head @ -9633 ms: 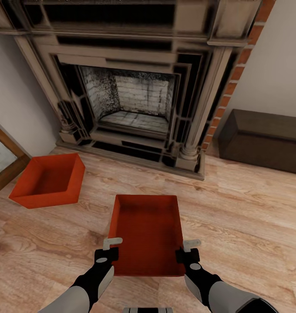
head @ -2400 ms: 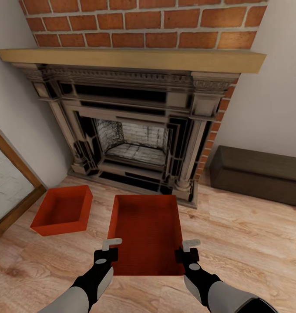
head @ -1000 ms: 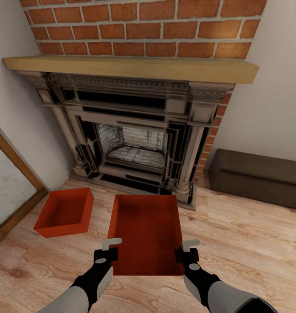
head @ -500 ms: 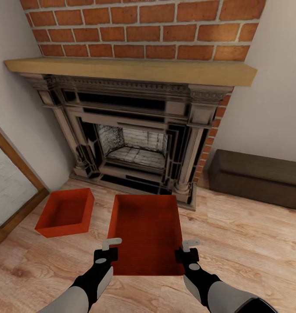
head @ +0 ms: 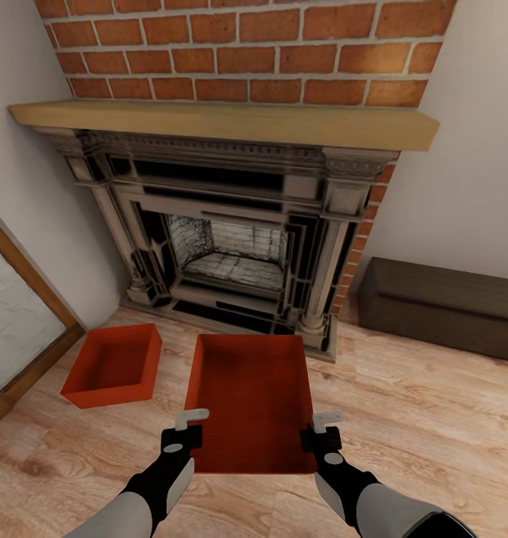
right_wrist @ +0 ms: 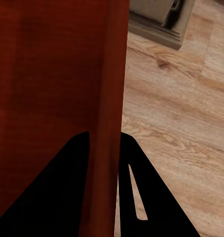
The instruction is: Move the two storage containers from the living room to the garage. In the garage, place one container on the floor and stack the other container on top of it (either order is fine).
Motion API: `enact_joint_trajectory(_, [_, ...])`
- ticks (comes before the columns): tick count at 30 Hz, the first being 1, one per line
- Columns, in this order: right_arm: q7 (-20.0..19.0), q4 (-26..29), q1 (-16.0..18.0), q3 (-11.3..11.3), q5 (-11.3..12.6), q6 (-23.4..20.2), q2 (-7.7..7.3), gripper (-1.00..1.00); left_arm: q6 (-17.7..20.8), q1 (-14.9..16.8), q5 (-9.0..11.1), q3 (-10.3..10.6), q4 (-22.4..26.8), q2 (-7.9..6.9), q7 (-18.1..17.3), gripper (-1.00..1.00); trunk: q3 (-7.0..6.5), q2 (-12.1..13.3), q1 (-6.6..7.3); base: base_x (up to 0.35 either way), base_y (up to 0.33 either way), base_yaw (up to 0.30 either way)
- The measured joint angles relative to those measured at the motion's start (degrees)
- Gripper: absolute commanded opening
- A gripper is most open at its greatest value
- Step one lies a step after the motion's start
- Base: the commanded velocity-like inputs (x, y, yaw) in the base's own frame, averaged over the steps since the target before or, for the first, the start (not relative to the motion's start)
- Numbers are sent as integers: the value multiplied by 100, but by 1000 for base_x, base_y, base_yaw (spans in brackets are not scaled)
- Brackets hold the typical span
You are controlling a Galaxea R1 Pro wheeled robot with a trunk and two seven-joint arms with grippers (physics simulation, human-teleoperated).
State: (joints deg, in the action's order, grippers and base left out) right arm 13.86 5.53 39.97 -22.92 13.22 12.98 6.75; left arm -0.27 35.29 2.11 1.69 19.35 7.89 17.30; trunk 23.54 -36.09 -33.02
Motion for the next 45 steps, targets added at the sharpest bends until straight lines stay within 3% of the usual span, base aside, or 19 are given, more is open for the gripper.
enact_joint_trajectory(45, [-1, 1, 0, 4, -2, 10, -1, -100, -6, 0, 0, 3, 4, 0, 1, -100, -388, 0, 0, 0, 0, 0])
